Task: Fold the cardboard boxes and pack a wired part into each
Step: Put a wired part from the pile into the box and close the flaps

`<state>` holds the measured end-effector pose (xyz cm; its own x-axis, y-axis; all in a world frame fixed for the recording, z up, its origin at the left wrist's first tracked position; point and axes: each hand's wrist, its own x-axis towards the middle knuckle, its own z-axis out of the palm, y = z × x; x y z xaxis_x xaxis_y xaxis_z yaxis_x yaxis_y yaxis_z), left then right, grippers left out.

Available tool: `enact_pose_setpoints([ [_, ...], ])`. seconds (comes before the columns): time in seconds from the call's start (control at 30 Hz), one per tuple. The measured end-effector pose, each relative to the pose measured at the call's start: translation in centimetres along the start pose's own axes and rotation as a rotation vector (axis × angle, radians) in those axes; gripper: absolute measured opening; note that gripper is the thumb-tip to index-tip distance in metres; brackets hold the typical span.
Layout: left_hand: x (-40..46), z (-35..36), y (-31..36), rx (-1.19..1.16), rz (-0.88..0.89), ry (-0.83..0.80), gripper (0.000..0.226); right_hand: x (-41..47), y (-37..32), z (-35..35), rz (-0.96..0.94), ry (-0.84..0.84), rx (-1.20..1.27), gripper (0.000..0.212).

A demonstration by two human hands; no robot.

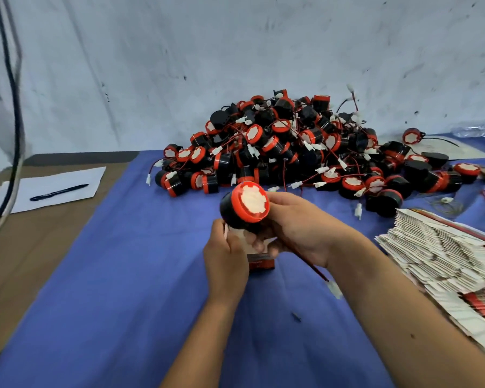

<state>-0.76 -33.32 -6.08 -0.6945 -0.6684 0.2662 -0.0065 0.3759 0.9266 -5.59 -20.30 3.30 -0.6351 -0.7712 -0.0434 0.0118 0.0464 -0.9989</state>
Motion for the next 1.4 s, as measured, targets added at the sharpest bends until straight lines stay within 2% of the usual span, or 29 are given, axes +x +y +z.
enact_pose_setpoints([
  [0.07, 0.0, 0.0, -0.1, -0.002, -0.005, -0.035, 0.017, 1.6, -0.5, 1.4, 0.008, 0.1, -0.332, 0.031],
  [0.13, -0.2, -0.1, 0.0, -0.033, 0.027, -0.035, 0.022, 2.8, -0.3, 1.7, 0.022, 0.232, -0.917, 0.024],
  [0.17, -0.4, -0.1, 0.1, -0.029, 0.049, -0.037, 0.026, 3.0, 0.1, 1.5, 0.051, 0.29, -1.137, 0.033],
  [0.2, -0.6, -0.2, 0.2, -0.003, 0.065, -0.047, 0.028, 2.9, 0.5, 1.4, 0.066, 0.333, -1.223, 0.041],
  [0.27, -0.9, -0.3, 0.3, 0.031, 0.074, -0.079, 0.024, 2.4, 1.3, 1.3, 0.022, 0.348, -1.189, 0.04],
  [0.37, -0.9, -0.3, 0.5, 0.038, 0.063, -0.085, 0.025, 1.5, 1.8, 1.0, -0.043, 0.173, -0.997, 0.045],
  [0.47, -0.9, -0.4, 0.8, 0.077, 0.067, -0.081, 0.015, 0.4, 1.1, 0.9, 0.013, 0.036, -0.682, 0.06],
  [0.53, -0.8, -0.4, 0.8, 0.083, 0.066, -0.083, 0.013, 0.2, 0.8, 1.1, 0.032, 0.038, -0.621, 0.059],
  [0.67, -0.6, -0.2, 0.4, 0.072, 0.114, -0.071, 0.019, 0.7, 0.1, 1.8, -0.198, 0.25, -0.933, 0.046],
  [0.8, -0.5, 0.0, 0.4, 0.045, 0.102, -0.087, 0.031, 0.7, -0.3, 2.6, -0.318, 0.248, -1.112, 0.054],
  [0.87, -0.3, -0.2, 0.1, 0.016, 0.094, -0.095, 0.033, 0.7, -0.3, 2.6, -0.297, 0.273, -1.231, 0.053],
  [0.93, 0.0, -0.3, -0.2, -0.009, 0.086, -0.112, 0.025, 0.5, -0.1, 2.4, -0.249, 0.296, -1.337, 0.05],
  [1.07, 0.5, -0.5, -0.1, -0.112, 0.011, -0.116, 0.023, 0.3, -0.2, 1.9, -0.142, 0.303, -1.408, 0.045],
  [1.17, 0.5, -0.7, 0.1, -0.228, -0.063, -0.152, 0.025, 0.5, -0.3, 2.3, -0.109, 0.227, -1.405, 0.043],
  [1.3, 0.0, -0.4, 0.3, -0.229, -0.062, -0.143, 0.028, 0.9, -0.1, 3.3, -0.049, 0.126, -1.485, 0.028],
  [1.4, -0.2, -0.3, 0.5, -0.211, -0.032, -0.156, 0.025, 0.8, -0.2, 3.6, 0.008, 0.154, -1.565, 0.018],
])
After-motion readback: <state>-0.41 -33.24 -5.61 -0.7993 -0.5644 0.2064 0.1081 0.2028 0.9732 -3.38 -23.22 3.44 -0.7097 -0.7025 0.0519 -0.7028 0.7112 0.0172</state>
